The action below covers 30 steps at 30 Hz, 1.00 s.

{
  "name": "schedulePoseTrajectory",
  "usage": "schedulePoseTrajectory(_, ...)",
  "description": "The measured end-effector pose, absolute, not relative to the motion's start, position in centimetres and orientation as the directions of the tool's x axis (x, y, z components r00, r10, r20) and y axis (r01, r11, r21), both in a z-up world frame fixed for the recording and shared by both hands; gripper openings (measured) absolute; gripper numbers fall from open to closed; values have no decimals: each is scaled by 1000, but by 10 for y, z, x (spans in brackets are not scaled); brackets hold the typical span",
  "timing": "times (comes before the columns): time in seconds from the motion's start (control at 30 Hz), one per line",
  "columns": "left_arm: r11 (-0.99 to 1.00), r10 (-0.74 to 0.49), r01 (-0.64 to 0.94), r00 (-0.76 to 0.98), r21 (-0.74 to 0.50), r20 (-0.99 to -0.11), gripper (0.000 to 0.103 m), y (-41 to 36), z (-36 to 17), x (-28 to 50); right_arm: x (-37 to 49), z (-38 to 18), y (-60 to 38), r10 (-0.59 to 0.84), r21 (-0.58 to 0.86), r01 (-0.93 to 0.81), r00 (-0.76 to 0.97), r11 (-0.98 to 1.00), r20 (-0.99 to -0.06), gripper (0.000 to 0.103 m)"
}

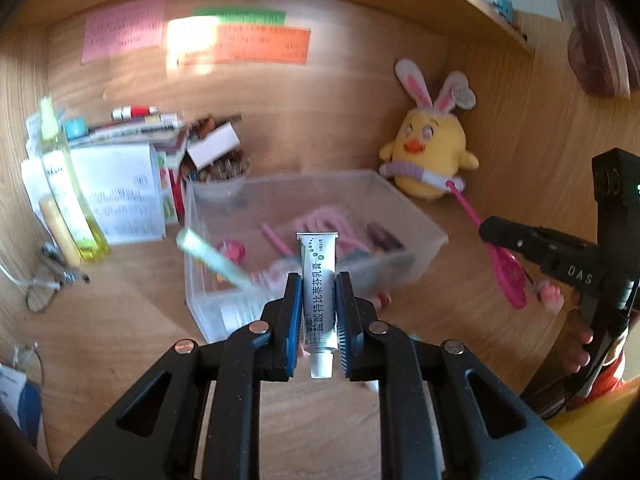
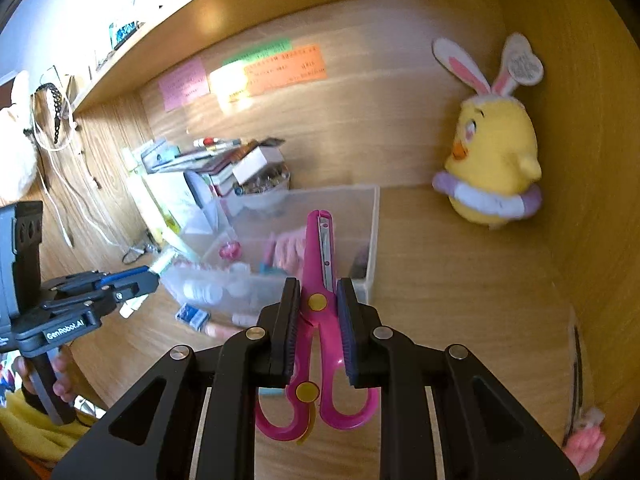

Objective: Organize objects
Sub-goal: 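Lower the ointment tube and scissors into the clear box and open both tools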

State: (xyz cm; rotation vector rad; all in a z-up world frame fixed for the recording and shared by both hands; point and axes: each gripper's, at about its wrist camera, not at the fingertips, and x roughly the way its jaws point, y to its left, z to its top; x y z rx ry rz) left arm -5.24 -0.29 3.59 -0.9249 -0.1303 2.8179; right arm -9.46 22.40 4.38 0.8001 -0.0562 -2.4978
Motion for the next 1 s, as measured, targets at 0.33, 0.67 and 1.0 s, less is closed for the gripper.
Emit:
schedulePoseTrajectory(0.33,-966,242,-135,-771,-219,-589,16,-22,45,-99,-133,55,199,-525,189,512,-663,-838,-534,17)
schedulePoseTrajectory(0.67,-943,319,-152,-669,-297,-672,16,-25,16,-136,-177,22,161,-539,220,541,-549,-812,-638,17)
schedulePoseTrajectory(1.0,-953,294,-159,-701,-259,-650,21,-26,27,-119,-176,18,152,-551,228,570,-494,-789,-672,18)
